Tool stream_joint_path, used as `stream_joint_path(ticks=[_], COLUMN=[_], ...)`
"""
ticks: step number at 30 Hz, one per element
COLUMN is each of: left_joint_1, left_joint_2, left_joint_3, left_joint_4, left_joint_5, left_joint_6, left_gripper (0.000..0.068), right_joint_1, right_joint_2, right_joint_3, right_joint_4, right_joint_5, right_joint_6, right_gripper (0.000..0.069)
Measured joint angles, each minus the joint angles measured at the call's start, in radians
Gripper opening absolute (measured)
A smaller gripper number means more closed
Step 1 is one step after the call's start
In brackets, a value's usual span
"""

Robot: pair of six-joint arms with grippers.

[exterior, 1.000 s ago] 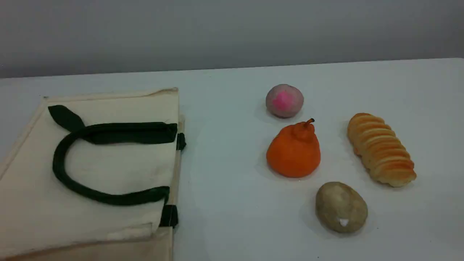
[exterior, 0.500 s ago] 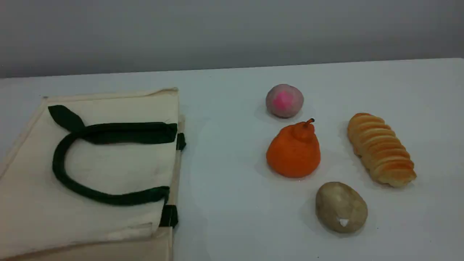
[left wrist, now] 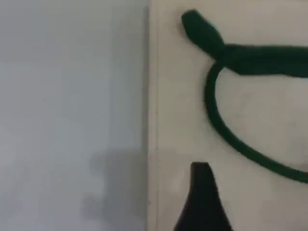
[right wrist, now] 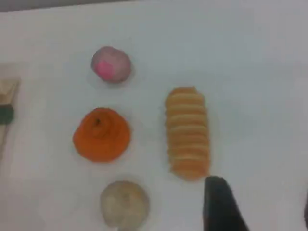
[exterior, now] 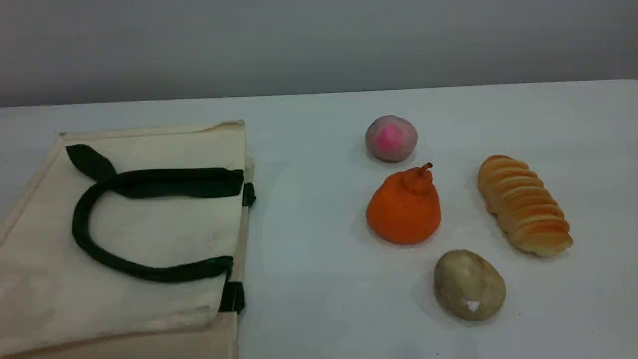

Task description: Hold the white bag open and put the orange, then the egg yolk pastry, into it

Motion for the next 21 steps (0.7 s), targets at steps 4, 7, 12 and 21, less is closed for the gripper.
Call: stream_joint_path(ticks=[4,7,12,21], left_joint_1=[0.000,0.000,0.000,0.000], left_joint_2=[0.108,0.174,0.260,0.395], left_joint_3=[0.000,0.000,0.000,0.000], left_joint_4=[-0.009,-0.011,-0.011,-0.018], left_joint_5=[-0.060,-0.070,-0.097,-0.148], left_joint_6=[-0.023,-0.025,-0.025,-0.053], left_gripper=[0.0463,0.0463,0.0463,0.0463], right_joint_1=[0.000,0.000,0.000,0.000], right_joint_2=[0.072,0.117,0.186,0.256], right_joint_3=[0.000,0.000,0.000,0.000], right_joint_4=[0.051,0.078,0.149,0.251], right_joint_5=[-0.013,-0.031,-0.063,-0.088], right_joint_6=[-0.032,-0.051,-0.084,-0.133], right_gripper=[0.0338,0.0338,0.0338,0.0338])
